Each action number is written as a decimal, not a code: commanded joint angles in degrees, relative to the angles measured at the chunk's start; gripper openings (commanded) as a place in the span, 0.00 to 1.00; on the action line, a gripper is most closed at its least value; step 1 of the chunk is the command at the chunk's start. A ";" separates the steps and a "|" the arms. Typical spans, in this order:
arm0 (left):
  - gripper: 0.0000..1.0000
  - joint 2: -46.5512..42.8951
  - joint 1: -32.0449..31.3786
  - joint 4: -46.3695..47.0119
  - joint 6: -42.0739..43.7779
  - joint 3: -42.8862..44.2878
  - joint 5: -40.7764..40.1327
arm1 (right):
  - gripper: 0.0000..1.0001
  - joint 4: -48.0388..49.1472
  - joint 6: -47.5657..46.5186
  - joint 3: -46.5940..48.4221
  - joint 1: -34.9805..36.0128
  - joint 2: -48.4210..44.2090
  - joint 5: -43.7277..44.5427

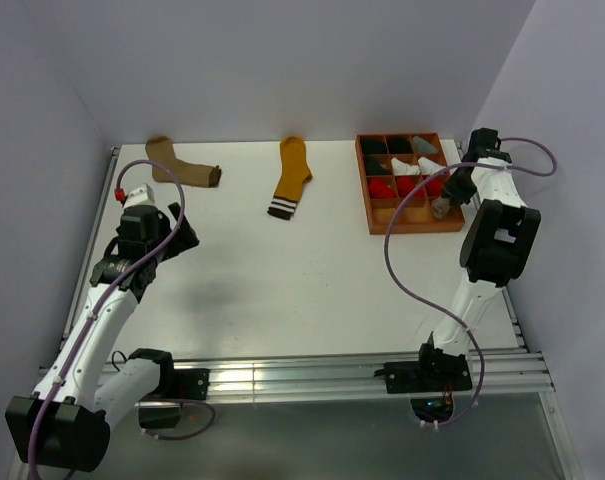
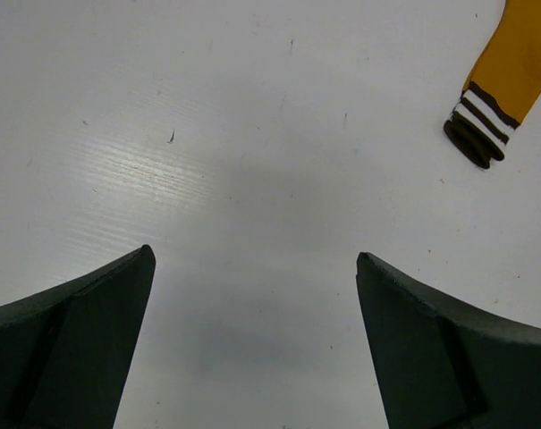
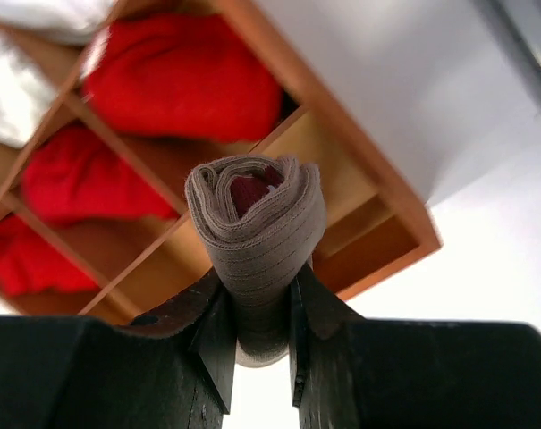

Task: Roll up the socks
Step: Place the sock in the storage box.

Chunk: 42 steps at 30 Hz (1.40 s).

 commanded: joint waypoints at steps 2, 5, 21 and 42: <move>0.99 -0.85 0.31 -0.12 1.70 0.10 -1.19 | 0.00 -3.41 -1.41 6.24 -0.78 2.14 3.98; 0.99 -0.24 0.40 -0.29 1.88 0.19 -0.93 | 0.00 -4.82 -1.24 6.69 -1.04 4.25 3.98; 1.00 0.20 0.40 -0.03 1.97 -0.16 -0.31 | 0.00 -5.88 -2.99 6.69 -1.13 10.85 0.65; 0.99 -0.41 0.40 0.32 2.23 -0.60 0.30 | 0.30 -14.77 -2.30 11.98 -1.22 16.50 -3.05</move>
